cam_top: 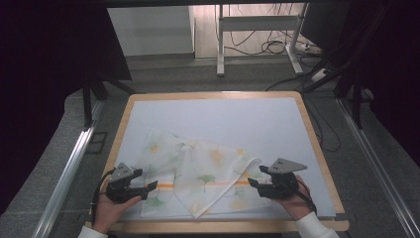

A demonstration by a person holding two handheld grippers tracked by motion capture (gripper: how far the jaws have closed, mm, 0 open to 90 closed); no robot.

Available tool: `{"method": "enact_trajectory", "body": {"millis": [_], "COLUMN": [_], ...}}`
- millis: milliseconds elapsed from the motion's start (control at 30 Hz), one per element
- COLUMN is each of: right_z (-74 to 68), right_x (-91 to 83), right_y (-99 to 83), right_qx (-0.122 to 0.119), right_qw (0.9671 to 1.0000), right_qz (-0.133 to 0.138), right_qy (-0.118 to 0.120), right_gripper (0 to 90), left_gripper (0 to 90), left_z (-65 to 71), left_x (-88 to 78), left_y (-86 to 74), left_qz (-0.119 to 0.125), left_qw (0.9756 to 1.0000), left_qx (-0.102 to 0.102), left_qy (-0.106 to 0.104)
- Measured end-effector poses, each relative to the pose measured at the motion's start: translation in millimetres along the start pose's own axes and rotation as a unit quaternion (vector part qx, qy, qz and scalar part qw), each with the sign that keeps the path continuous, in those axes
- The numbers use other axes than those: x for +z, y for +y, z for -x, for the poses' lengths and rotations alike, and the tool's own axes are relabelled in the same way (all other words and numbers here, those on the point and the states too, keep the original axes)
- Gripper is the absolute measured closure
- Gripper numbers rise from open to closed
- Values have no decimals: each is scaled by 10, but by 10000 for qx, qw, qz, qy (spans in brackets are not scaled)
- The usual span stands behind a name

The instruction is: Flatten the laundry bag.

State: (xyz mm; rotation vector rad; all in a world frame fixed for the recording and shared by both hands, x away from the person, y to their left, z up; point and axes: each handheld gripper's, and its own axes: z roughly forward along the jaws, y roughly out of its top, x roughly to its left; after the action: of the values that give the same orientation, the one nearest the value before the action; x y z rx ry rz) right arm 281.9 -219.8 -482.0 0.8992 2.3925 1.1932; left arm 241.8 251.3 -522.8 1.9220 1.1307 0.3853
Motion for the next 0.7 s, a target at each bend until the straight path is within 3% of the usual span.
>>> {"method": "enact_trajectory", "body": {"millis": [167,300,433,700], "right_z": [-74,-129,-232,-591], "right_x": [29,71,154,396], "right_y": [104,195,315,474], "right_qx": [-66,-90,-93,-562], "right_qw": [9999,9998,9992,9952], "right_qz": [67,122,177,-48], "right_qy": [66,131,339,798], "right_gripper": [381,384,387,413], "left_gripper": [273,269,265,255], "left_z": [9,3,13,18], "left_x": [-13,10,27,76], "left_y": [-11,-19,9,11], "left_qz": [43,-59,-78,-209], "left_qw": [10000,10000,10000,9997], "left_qx": [5,-34,-13,113], "left_qy": [-18,-27,-1,92]}}
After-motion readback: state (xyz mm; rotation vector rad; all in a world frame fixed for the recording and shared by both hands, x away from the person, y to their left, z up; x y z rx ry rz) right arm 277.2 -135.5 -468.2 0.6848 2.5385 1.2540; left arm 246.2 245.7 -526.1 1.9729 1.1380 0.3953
